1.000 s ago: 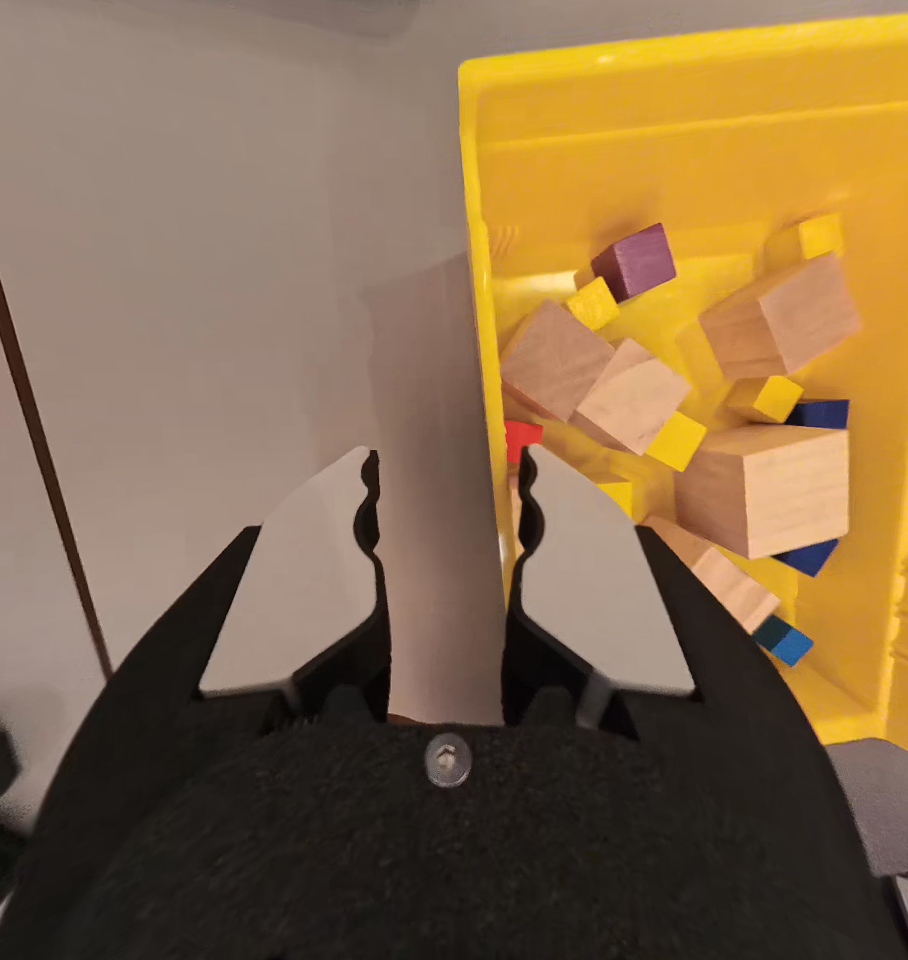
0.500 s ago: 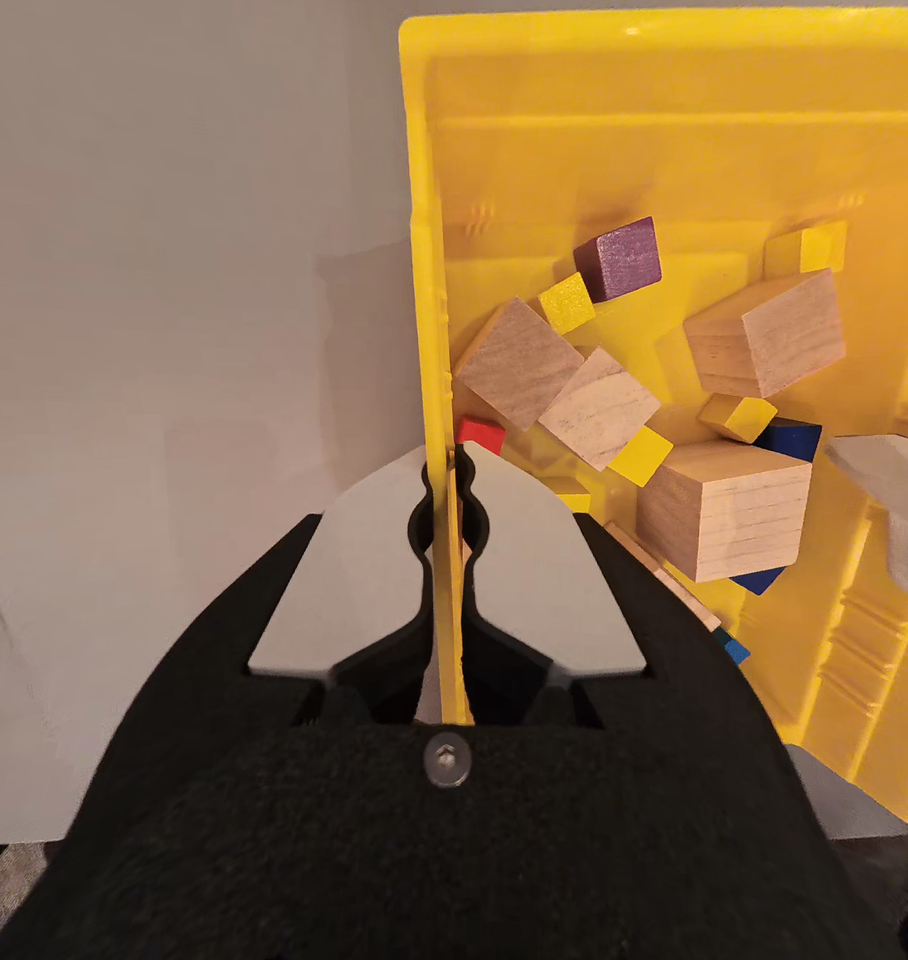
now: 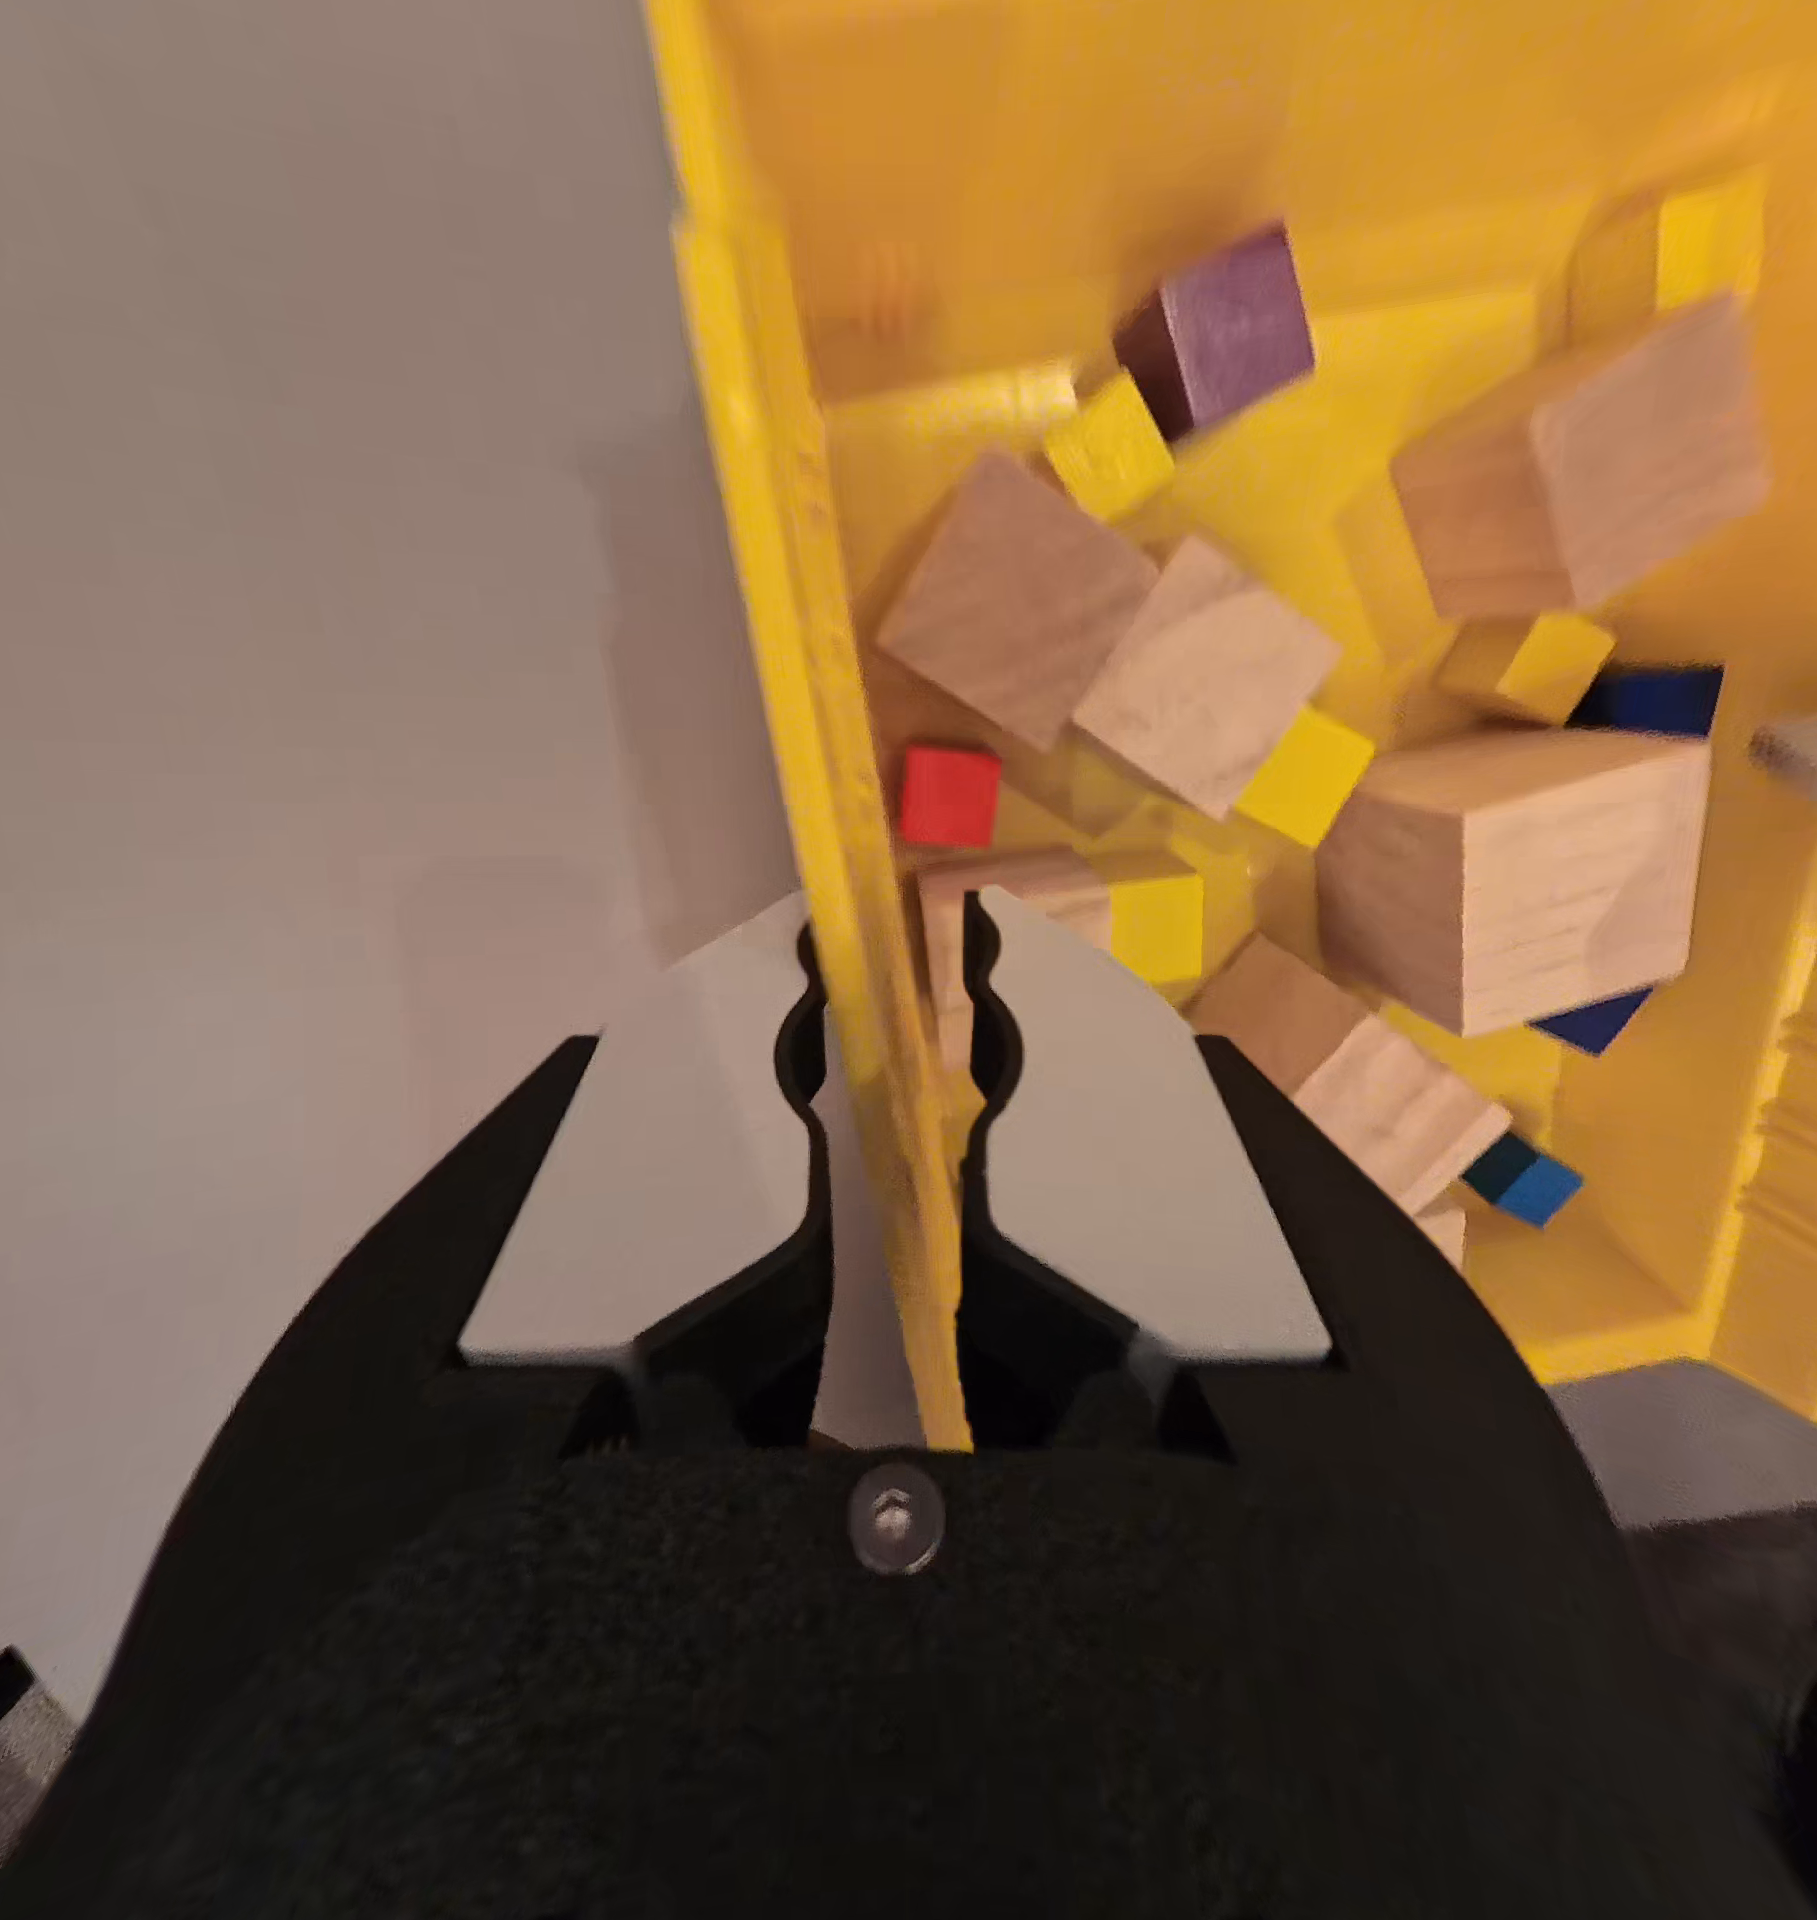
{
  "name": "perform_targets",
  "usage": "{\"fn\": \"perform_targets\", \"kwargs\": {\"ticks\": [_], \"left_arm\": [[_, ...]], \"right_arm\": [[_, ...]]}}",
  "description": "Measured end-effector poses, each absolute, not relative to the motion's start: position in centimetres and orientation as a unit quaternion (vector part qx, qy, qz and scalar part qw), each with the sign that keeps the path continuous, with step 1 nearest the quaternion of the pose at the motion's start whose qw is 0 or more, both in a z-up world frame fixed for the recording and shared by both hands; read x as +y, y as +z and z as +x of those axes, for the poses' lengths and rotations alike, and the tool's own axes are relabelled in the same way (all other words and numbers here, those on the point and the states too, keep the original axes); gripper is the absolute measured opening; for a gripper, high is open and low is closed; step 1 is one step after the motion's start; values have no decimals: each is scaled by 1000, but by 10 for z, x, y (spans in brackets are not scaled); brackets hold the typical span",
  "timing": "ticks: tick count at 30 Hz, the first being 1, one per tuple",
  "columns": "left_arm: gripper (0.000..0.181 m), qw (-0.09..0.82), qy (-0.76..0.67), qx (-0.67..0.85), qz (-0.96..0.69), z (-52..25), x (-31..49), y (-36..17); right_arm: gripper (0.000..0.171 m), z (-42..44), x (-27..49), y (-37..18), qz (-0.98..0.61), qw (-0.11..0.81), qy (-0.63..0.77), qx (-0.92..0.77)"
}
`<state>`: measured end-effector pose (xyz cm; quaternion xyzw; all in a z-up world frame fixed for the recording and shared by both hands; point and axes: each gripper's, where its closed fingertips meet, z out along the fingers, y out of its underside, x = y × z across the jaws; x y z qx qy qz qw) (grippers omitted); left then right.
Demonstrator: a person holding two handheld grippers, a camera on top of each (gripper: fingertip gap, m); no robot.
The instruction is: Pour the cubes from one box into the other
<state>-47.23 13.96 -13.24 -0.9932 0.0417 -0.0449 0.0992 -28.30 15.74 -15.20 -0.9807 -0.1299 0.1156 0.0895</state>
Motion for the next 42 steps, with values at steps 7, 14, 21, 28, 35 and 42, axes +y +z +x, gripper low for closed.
{"fn": "perform_targets", "kwargs": {"ticks": [7,14,21,28,35,42], "left_arm": [[4,93,-76,28,-992,-471,129,-143],[4,113,-54,66,-990,-456,138,-112],[4,116,-82,120,-983,-378,164,-81],[5,115,-112,205,-966,-255,182,-44],[5,132,-90,291,-943,-112,207,7],[4,131,-65,345,-927,17,252,30]], "right_arm": [[7,-282,152,-152,-978,80,46,-188],[6,-267,165,-128,-979,100,61,-165],[5,-186,172,-84,-984,110,51,-133],[6,-63,165,-39,-990,107,36,-82],[5,73,157,9,-992,122,26,9],[5,188,169,24,-983,145,34,106]]}}
